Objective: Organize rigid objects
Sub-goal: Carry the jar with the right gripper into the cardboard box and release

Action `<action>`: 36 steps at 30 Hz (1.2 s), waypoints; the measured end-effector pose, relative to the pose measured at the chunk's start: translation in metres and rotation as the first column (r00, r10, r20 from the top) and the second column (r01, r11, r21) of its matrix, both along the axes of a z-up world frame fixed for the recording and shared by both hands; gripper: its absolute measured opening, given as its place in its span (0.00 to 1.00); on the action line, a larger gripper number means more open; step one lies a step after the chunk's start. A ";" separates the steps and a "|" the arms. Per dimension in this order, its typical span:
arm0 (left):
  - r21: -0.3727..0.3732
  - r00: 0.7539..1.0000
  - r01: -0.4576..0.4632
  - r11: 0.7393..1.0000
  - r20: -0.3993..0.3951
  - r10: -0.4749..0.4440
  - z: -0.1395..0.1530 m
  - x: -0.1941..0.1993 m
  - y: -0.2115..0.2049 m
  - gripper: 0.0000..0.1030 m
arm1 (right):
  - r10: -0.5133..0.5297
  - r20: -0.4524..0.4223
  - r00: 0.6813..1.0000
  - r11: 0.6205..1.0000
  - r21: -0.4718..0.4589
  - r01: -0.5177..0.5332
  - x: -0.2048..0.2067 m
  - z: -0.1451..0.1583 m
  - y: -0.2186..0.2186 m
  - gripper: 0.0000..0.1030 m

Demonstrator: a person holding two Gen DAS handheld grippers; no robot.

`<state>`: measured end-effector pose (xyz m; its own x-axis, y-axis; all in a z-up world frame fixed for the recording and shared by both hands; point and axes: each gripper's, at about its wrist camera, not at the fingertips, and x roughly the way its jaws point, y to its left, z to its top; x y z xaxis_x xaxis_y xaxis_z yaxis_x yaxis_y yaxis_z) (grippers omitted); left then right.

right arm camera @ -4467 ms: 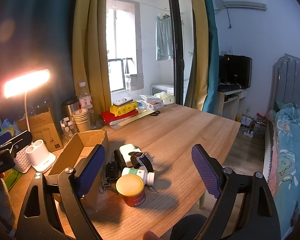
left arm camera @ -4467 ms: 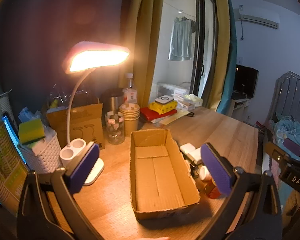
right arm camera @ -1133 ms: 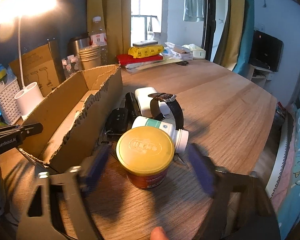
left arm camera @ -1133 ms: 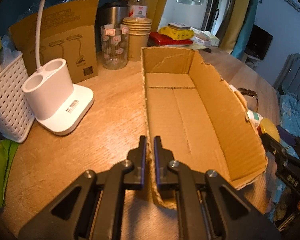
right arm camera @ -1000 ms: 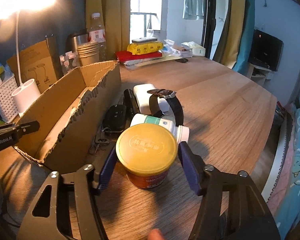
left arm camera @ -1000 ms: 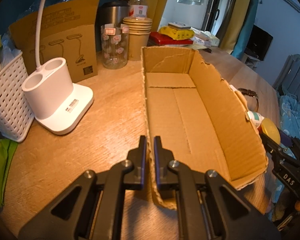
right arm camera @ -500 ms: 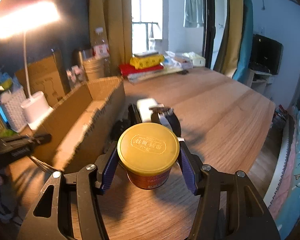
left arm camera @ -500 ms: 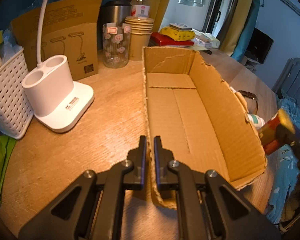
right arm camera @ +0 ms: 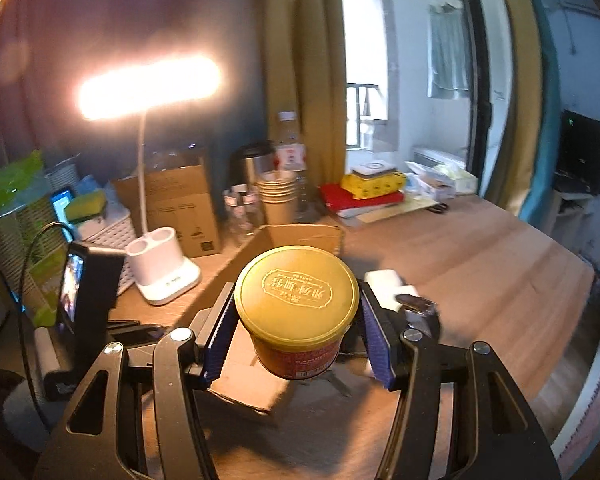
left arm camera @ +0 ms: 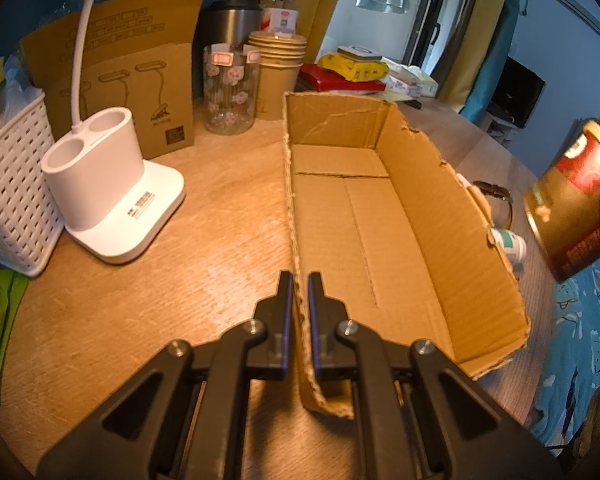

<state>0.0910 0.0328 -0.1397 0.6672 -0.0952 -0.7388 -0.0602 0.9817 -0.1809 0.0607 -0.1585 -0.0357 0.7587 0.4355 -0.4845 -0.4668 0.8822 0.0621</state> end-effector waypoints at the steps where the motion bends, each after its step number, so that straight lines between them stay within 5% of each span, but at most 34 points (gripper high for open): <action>1: -0.001 1.000 0.000 1.000 0.000 0.000 0.000 0.000 0.000 0.07 | 0.006 -0.002 1.000 1.000 -0.001 -0.006 0.000 0.000 0.003 0.59; 36: -0.006 1.000 -0.001 1.000 -0.001 0.001 -0.001 0.000 0.001 0.07 | 0.089 -0.180 0.980 0.994 -0.042 -0.098 0.022 -0.054 0.034 0.59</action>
